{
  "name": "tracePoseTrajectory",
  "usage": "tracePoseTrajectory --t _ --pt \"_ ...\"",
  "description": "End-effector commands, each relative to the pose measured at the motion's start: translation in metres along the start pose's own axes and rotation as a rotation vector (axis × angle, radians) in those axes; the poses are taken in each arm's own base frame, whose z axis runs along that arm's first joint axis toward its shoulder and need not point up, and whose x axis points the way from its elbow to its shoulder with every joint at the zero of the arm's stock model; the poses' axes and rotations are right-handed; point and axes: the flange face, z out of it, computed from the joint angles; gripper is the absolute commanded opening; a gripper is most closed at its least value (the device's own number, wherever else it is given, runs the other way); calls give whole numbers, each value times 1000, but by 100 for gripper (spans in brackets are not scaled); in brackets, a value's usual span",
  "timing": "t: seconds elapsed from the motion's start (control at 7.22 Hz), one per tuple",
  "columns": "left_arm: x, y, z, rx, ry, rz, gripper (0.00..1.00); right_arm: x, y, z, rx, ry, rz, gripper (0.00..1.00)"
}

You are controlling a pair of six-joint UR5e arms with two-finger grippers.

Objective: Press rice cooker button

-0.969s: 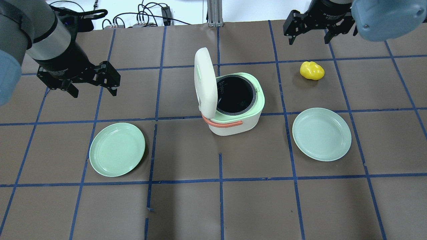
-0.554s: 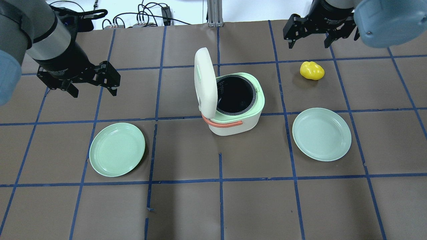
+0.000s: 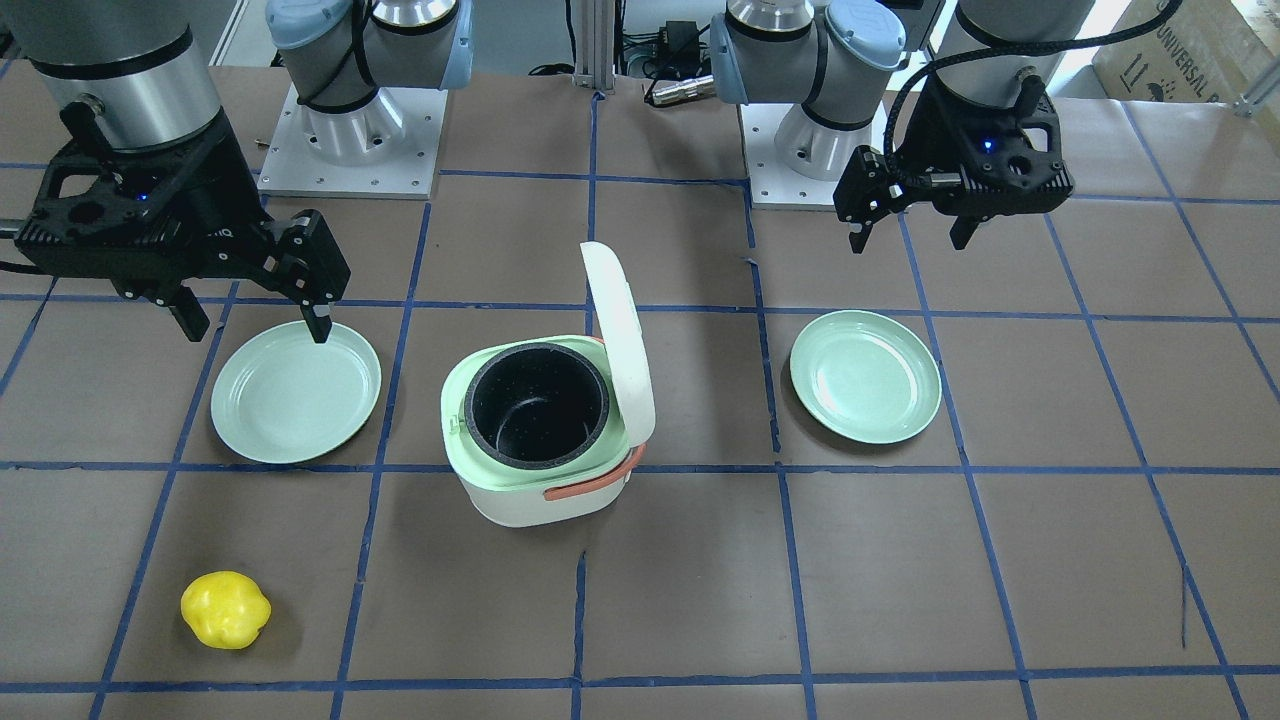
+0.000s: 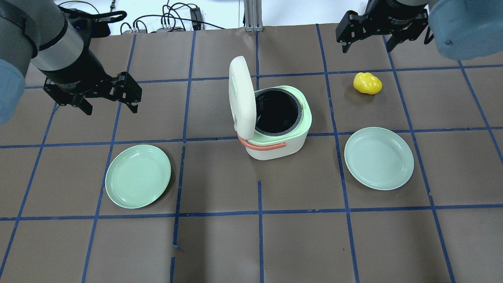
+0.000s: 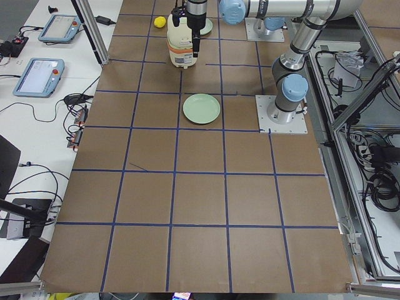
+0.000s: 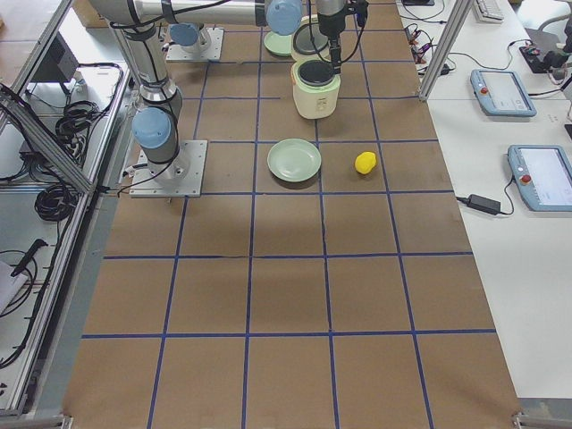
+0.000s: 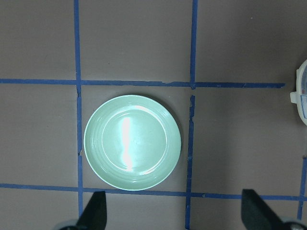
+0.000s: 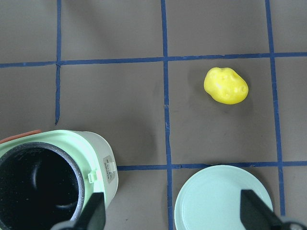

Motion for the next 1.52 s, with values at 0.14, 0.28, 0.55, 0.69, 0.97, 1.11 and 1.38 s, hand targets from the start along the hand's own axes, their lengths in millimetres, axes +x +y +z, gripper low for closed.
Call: tracePoseTrajectory --t 0.14,0.28,0.55,0.69,0.97,1.11,1.38 --pt "0 0 0 0 0 0 100 0 8 7 -21 0 -1 100" --pt "0 0 0 0 0 0 100 1 11 10 -43 2 0 100" --pt "0 0 0 0 0 0 100 1 24 11 -121 2 2 100" --pt "0 0 0 0 0 0 100 1 24 11 -124 2 2 100" --pt "0 0 0 0 0 0 100 1 25 12 -129 2 2 100" --pt "0 0 0 0 0 0 100 1 25 12 -129 2 2 100" --pt "0 0 0 0 0 0 100 1 25 12 -129 2 2 100"
